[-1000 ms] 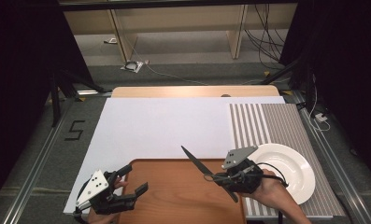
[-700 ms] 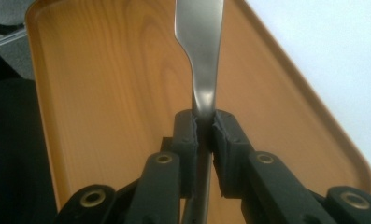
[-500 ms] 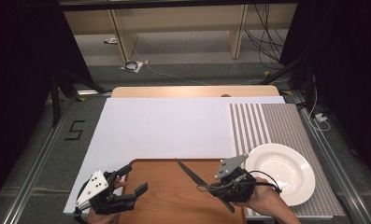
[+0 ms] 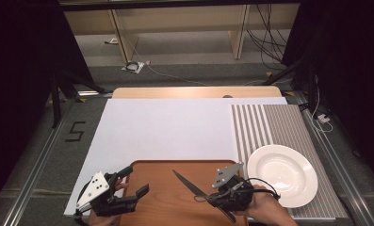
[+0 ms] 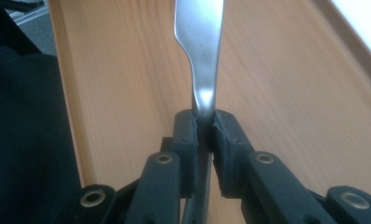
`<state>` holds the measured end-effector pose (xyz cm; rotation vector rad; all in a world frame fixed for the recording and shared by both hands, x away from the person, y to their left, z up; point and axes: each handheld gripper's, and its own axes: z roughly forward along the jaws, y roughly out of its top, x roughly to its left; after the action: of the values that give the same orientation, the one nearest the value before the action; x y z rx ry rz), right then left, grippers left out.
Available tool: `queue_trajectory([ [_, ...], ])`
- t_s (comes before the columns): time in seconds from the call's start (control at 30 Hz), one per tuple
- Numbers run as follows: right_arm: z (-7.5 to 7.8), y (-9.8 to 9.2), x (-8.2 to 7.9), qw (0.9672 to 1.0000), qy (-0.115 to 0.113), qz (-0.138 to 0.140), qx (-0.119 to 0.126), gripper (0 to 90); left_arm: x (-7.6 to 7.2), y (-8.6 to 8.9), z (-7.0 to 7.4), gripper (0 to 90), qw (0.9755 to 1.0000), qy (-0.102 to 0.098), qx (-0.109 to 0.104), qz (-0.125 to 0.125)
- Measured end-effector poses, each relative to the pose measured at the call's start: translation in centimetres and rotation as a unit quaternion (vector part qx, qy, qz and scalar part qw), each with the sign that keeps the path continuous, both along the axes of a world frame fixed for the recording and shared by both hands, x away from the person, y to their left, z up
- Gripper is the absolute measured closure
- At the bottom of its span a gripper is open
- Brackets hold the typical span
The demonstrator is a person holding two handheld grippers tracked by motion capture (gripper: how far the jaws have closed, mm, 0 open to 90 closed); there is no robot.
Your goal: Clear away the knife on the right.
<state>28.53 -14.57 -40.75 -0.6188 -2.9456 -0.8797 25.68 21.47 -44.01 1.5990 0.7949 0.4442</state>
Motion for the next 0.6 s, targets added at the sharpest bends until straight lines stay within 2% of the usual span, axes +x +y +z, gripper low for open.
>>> queue_trajectory([
  [0.3, -0.9, 0.5, -0.5, 0.9995, 0.025, 0.009, -0.016, 80.7, 0.0, 0.0, 0.0, 15.6, 1.0000, 0.000, 0.002, 0.001],
  [0.5, -2.0, 0.7, -0.6, 0.9981, 0.042, 0.022, -0.040, 80.7, 0.0, 0.0, 0.0, 15.6, 1.0000, 0.000, 0.003, 0.000],
  [0.53, -2.3, 0.8, -0.6, 0.9971, 0.048, 0.025, -0.052, 80.7, 0.0, 0.0, 0.0, 15.6, 1.0000, 0.000, 0.002, 0.000],
  [0.6, -2.6, 1.0, -0.7, 0.9962, 0.055, 0.029, -0.061, 80.7, 0.0, 0.0, 0.0, 15.6, 1.0000, 0.000, 0.002, 0.000],
])
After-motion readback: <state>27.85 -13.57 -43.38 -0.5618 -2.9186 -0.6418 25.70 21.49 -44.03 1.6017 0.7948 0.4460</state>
